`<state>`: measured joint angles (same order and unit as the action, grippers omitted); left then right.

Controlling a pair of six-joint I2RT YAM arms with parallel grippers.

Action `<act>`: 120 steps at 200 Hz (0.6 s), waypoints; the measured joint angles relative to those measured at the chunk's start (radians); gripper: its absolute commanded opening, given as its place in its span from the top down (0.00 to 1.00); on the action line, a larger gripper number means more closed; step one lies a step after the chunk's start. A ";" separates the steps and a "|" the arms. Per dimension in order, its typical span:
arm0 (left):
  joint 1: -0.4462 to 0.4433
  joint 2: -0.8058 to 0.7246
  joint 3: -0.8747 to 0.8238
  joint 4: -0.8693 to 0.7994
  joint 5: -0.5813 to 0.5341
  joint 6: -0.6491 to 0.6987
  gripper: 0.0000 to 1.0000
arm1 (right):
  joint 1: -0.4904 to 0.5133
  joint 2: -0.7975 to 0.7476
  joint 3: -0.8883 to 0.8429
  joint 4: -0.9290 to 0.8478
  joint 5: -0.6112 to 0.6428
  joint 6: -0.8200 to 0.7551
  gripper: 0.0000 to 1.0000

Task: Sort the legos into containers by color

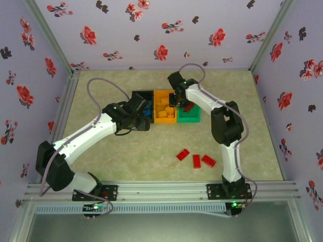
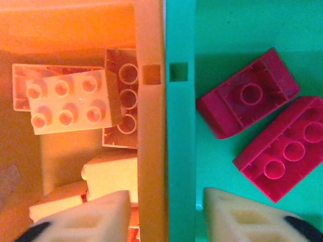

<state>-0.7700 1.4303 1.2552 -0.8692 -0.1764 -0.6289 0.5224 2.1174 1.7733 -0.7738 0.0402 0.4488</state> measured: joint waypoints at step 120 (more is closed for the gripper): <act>-0.203 -0.009 -0.056 0.179 0.035 0.062 0.31 | -0.178 -0.630 -0.504 0.037 -0.003 -0.008 0.37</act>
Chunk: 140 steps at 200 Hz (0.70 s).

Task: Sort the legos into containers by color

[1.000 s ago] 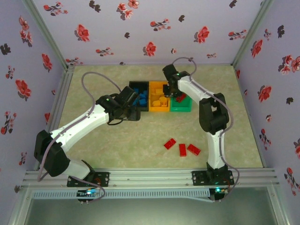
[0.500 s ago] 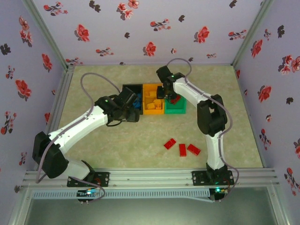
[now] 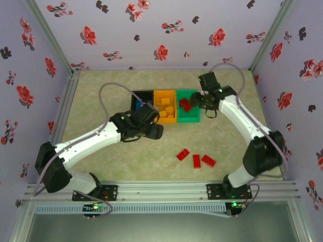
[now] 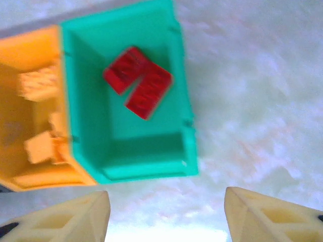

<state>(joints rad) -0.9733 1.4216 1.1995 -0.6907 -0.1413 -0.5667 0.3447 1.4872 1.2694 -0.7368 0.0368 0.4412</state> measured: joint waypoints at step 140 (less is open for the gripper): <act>-0.211 0.524 0.308 -0.080 0.145 0.201 0.31 | -0.077 -0.312 -0.407 -0.012 -0.008 0.043 0.33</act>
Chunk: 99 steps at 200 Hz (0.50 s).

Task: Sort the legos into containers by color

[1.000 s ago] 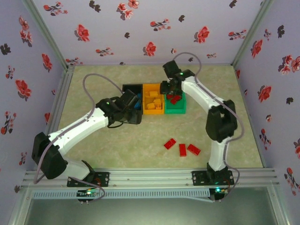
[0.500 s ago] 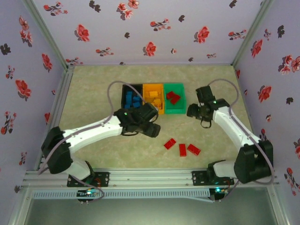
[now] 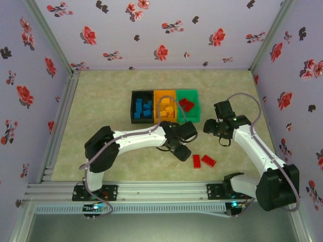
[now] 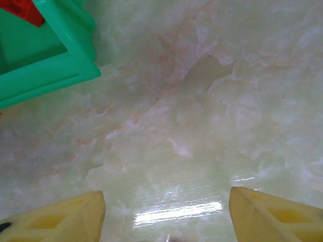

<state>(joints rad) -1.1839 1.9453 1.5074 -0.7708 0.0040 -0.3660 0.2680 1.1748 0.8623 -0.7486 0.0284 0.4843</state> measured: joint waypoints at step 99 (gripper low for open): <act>-0.001 0.143 0.081 -0.025 0.039 0.034 0.32 | 0.000 0.011 0.001 -0.009 -0.003 -0.002 0.33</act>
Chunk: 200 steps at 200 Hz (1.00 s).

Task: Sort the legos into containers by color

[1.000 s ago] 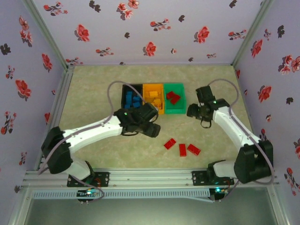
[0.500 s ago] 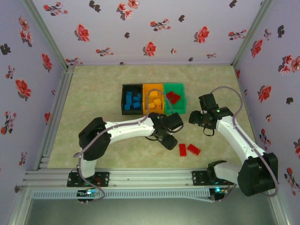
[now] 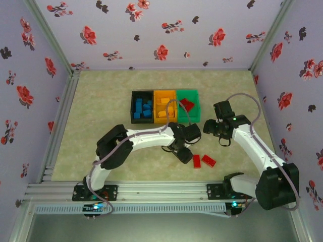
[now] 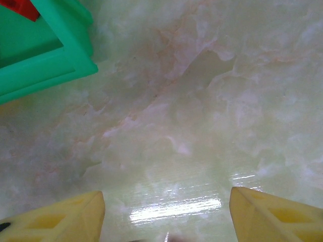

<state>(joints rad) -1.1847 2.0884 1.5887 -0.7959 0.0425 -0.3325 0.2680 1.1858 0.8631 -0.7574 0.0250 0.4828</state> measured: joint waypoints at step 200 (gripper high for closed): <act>0.161 -0.014 0.084 -0.127 -0.058 0.031 0.65 | -0.002 -0.053 0.000 -0.057 0.002 -0.003 0.34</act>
<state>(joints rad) -1.0233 2.0743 1.6722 -0.9230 -0.0151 -0.3016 0.2661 1.1324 0.8631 -0.8143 0.0265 0.4797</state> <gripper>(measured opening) 0.351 0.663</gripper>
